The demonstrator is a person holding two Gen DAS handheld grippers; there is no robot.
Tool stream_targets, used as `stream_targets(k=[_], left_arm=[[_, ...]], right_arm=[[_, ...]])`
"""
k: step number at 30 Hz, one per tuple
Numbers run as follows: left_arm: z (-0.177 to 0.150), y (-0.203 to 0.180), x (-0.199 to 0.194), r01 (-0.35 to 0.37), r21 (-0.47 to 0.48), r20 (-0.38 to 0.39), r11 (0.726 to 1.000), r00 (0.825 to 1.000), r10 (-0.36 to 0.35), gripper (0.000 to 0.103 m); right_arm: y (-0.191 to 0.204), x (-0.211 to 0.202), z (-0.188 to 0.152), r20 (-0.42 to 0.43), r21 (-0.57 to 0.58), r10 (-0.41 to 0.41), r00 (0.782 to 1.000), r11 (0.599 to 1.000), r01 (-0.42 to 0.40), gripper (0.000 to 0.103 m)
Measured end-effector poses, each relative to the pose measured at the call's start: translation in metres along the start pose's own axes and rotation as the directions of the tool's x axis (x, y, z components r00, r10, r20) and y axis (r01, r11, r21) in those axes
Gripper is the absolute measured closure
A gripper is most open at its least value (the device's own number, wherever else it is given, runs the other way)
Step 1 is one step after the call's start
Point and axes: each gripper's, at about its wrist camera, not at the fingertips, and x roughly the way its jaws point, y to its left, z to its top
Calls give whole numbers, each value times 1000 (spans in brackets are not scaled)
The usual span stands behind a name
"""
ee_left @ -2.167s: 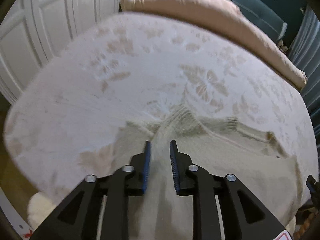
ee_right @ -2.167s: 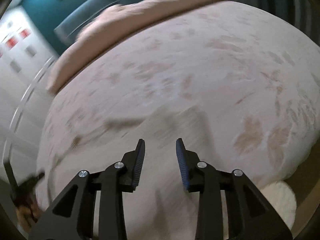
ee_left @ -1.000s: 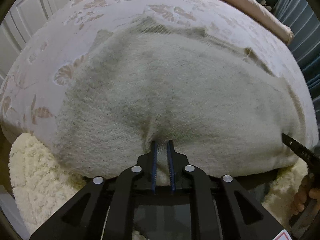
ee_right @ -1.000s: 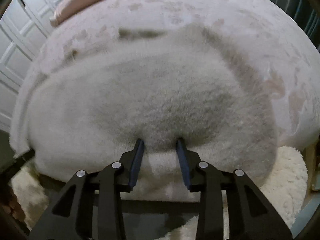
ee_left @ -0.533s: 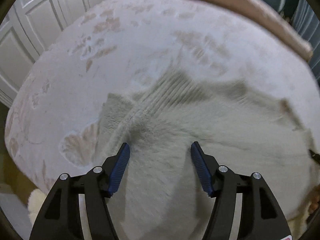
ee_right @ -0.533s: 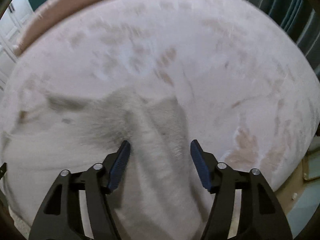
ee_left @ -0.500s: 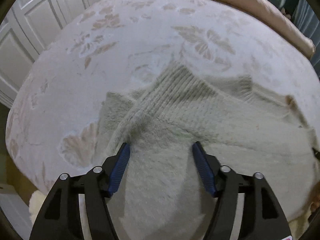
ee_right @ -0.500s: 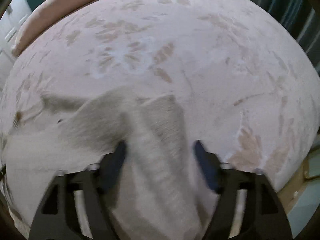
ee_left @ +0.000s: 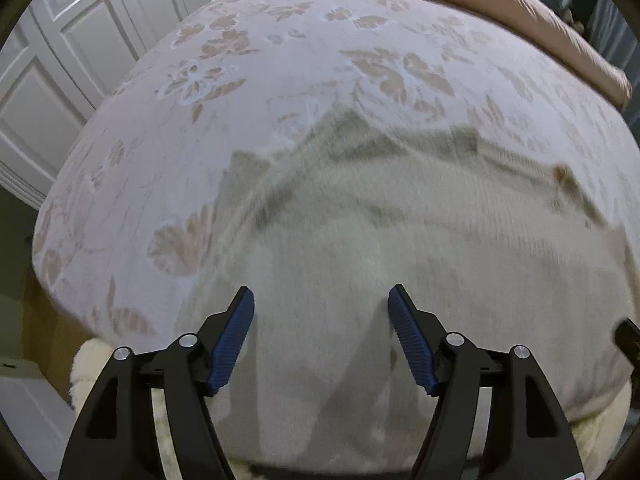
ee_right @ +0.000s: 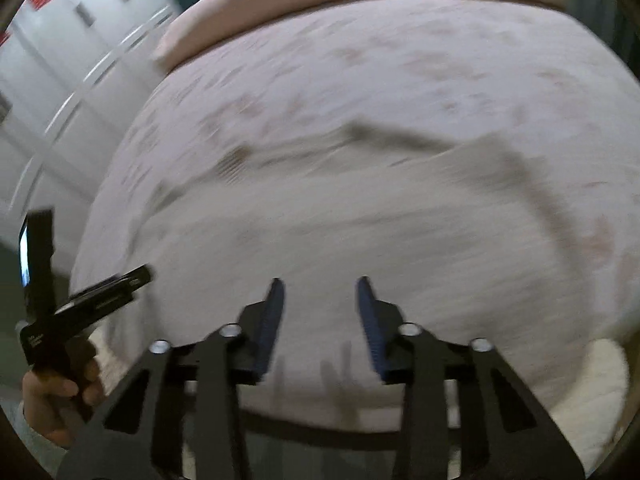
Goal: Fold small clothes
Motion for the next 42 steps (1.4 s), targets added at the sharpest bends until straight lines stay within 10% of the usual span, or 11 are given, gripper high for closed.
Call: stream_targets(k=[17,36,39,42], left_arm=[[-41,44,-12,-7,-46,-57,999,998,5,25],[-51,96,16,166,-312,-98,935,974,-206,17],[-42,98,-6,185,-281,-14,942,980,-197,17],[-28,93,-7,156,-227,2,961,987,-160,17]], right_arm=[[42,72,6,-182,-74,-134,974,990,122,83],[38,61,20,-165,-53,-90,982,995,82,81],[5,23,30,-38,17,-97,995,995,97,52],[-42,4,41,-16,123,-118,993,985,119,52]])
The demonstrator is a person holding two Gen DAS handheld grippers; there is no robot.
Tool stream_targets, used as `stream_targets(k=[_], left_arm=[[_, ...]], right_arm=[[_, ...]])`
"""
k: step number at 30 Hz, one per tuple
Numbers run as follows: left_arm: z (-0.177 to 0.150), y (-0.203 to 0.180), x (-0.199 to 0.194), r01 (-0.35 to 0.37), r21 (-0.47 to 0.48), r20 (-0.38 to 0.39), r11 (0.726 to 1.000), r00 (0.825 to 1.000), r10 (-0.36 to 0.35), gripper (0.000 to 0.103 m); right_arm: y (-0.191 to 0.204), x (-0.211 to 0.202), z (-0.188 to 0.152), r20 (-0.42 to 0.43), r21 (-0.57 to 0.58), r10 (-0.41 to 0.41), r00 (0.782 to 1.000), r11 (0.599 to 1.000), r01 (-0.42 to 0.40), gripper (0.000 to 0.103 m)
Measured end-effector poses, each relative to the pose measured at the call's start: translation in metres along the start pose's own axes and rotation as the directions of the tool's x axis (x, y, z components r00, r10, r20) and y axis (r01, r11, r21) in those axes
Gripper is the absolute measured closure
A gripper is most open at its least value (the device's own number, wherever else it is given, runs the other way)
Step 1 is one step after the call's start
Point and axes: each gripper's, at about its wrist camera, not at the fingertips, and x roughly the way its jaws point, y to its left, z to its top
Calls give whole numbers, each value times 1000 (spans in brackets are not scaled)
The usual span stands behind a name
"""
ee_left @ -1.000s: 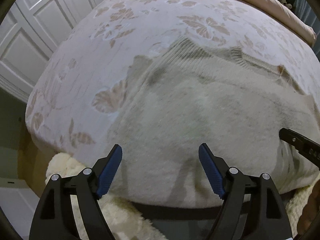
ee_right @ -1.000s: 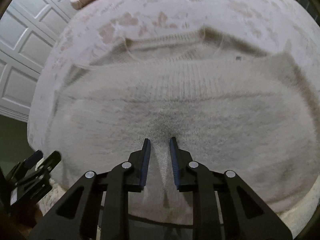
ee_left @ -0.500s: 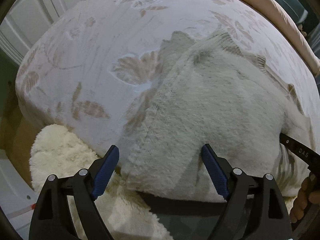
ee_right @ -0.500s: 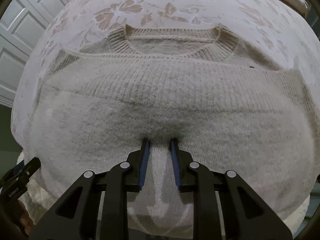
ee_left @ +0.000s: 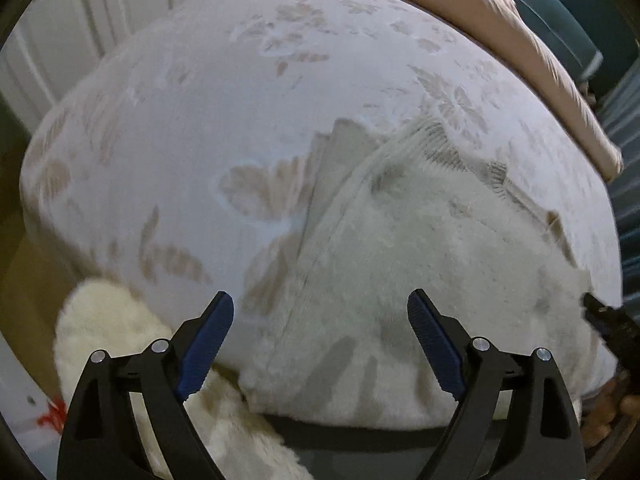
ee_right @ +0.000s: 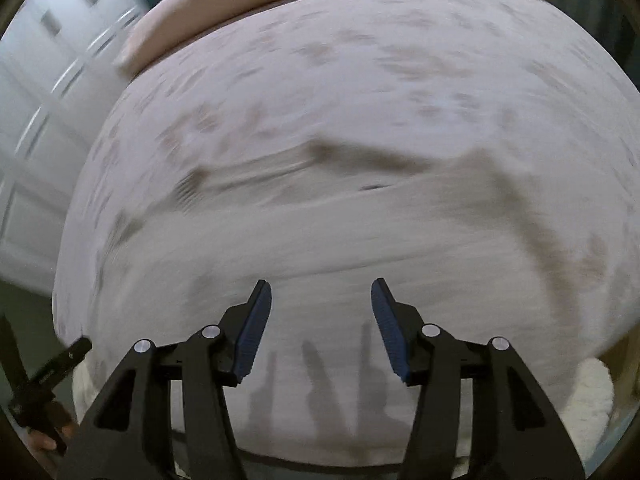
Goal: Fold small clothes
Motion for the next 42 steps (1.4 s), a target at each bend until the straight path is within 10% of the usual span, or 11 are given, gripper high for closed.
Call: stream_targets(k=[10,21,28,37,42], left_arm=[[-17,6,28,22,-41,-99,999,995,-26,17],[-14,20,49,87,-187,-61,979,993,-100,6],[6,-3,24,213,-104,-27,972,976,-216,89],[6,-91,-65,391,136,63,910,914,-402,92],[-15,-181,-80,455,314,1,833,877,-480,92]], right_arm=[[62,10,-42,-133,-153,153,979,973,-173,55],[111,71,-53,-211,-297,48,976,948,-111,40],[96,61,-52,-197,-232,131,972,957,-175,37],[24,9,-58,-122,-48,228,966,971,-235,38],[-35,-18,-68,-50,69,229,972,972,-225,38]])
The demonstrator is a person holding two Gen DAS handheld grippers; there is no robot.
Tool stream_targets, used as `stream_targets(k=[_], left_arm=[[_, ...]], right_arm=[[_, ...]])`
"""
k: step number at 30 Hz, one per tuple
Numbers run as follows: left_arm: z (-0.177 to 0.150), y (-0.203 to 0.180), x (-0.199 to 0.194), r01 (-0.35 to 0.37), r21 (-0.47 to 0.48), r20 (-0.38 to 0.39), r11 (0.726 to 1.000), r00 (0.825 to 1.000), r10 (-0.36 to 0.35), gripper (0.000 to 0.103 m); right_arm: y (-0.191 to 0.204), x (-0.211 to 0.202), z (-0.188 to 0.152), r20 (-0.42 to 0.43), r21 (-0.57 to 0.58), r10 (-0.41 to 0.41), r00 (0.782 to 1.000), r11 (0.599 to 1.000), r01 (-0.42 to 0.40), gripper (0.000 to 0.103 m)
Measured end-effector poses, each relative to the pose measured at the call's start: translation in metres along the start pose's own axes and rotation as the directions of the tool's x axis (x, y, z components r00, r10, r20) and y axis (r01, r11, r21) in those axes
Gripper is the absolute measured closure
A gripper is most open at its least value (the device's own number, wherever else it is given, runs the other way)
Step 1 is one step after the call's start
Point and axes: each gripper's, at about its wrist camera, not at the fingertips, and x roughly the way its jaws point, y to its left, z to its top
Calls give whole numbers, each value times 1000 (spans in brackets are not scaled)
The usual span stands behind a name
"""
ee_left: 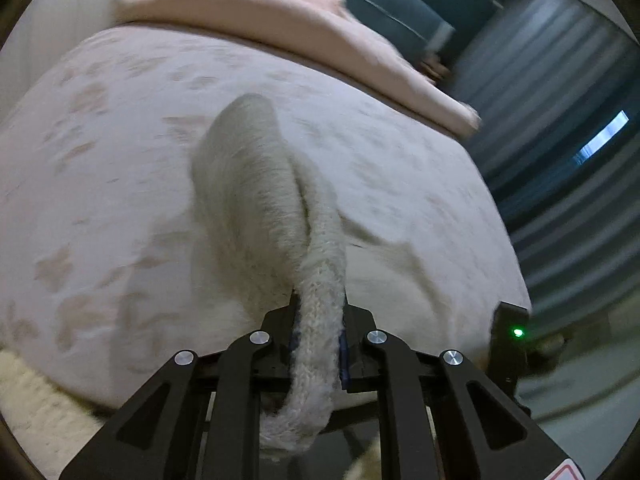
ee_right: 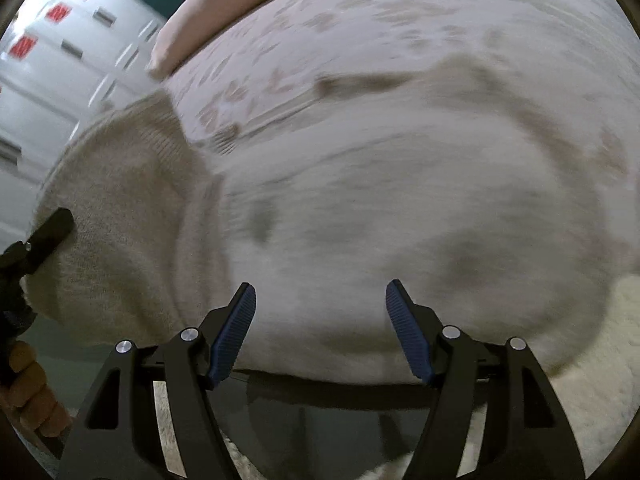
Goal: Fold small clothes
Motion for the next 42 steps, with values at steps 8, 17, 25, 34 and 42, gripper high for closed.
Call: stream_targets(k=[8,17,25,34,42], left_arm=[[-32,-93,99,54,171,-176,984,984,-23,92],[-67,-100,158,-63,232,-251,971,960,122,81],[-78,-100,88,-133,269,-131,954,976,173,24],[-101,-26,64,-281,114,-209,953,931,299,22],[-101,-19,54,-283,80,-191,956,937,293,22]], right_arm=[[-72,-45,-10,90,138,-53,995,990,40,38],[-108,-69,-8,137,234,-28,990,972,-5,38],[-77,-56,15,114,206,162,980,961,-182,24],[-33,6,15,-72,146,164,984,978,-152,37],[-25,-71,29,119,46,430,895,898,-438,89]])
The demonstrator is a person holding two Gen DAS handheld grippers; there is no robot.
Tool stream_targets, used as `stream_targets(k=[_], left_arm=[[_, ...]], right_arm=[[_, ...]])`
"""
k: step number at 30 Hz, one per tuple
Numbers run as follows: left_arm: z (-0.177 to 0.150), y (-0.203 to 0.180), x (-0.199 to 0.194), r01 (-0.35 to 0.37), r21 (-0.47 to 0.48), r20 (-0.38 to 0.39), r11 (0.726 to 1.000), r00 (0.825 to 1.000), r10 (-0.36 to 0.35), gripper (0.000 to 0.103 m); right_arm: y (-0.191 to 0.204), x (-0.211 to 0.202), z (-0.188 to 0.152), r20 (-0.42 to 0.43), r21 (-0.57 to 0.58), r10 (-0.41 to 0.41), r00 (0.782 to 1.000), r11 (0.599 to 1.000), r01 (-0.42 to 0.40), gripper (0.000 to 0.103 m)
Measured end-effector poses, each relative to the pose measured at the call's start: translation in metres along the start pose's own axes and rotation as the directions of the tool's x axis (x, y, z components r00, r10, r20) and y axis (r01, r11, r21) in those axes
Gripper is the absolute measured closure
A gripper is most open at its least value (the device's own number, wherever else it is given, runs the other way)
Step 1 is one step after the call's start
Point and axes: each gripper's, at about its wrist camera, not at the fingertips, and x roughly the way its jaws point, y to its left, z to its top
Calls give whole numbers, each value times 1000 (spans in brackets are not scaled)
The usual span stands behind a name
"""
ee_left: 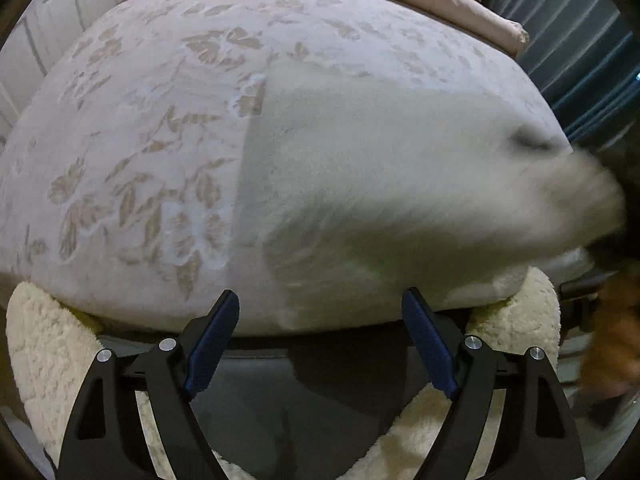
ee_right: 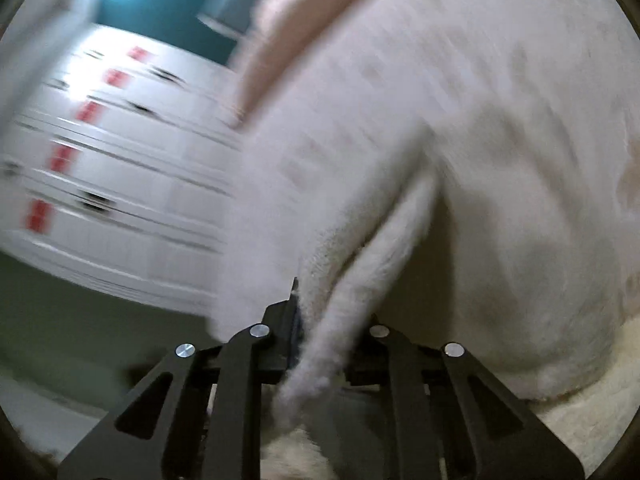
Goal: Fold small clothes
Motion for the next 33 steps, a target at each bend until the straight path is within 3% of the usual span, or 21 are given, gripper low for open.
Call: stream_targets(k=[2,4,5,6,7,9,10,13,15,17,19,26,28,30,31,33], left_arm=[[2,-6,3,7,25,-3,1000,1000,-6,22],[2,-12,10,9,46,-15,999,1000,-8,22],[3,-15,13,6,50,-20,999,1000,-5,22],[4,-19,16,8,54,-27,999,1000,-7,22],[4,-22,17,13,57,-28,998,1000,-12,22],[7,-30,16,18,75,-21,997,1000,-17,22],[8,-33,15,20,85,-14,996,1000,-19,22],[14,-41,12,15,105,13,994,1000,-16,22],[19,-43,18,-3,100,2,995,1000,2,22],[23,-43,25,-14,85,-18,996,1000,16,22],[26,-43,29,-18,68,-29,997,999,21,22],[26,-47,31,-41,78,-29,996,999,43,22],[25,-46,30,-45,76,-28,996,998,48,22],[24,-46,29,-47,75,-27,996,998,49,22],[24,-45,29,-49,74,-28,996,998,52,22],[24,-43,27,-45,66,-29,997,998,47,22]], right_arm=[[-8,-28,2,64,-13,-10,998,1000,11,89],[-35,-33,-1,61,-1,-134,989,991,134,89],[-57,-26,-4,28,9,-228,973,974,228,89],[-86,-12,-10,-42,26,-347,937,937,348,88],[-104,-6,-16,-83,43,-397,914,915,401,88],[-118,-14,-22,-69,138,-299,952,942,306,85],[-114,-21,-21,-51,143,-287,957,946,291,83],[-92,-44,-19,26,86,-362,932,929,359,79],[-82,-52,-18,53,76,-365,929,930,361,78],[-72,-56,-15,65,61,-349,935,937,345,56],[-60,-50,-10,75,27,-344,936,939,343,46],[-68,-1,17,15,0,-385,923,923,385,46],[-67,14,25,10,-8,-404,915,915,404,46],[-66,23,31,1,-29,-420,907,907,420,68],[-62,27,34,-6,-53,-426,905,904,425,90],[-42,20,41,30,-103,-407,913,907,408,92]])
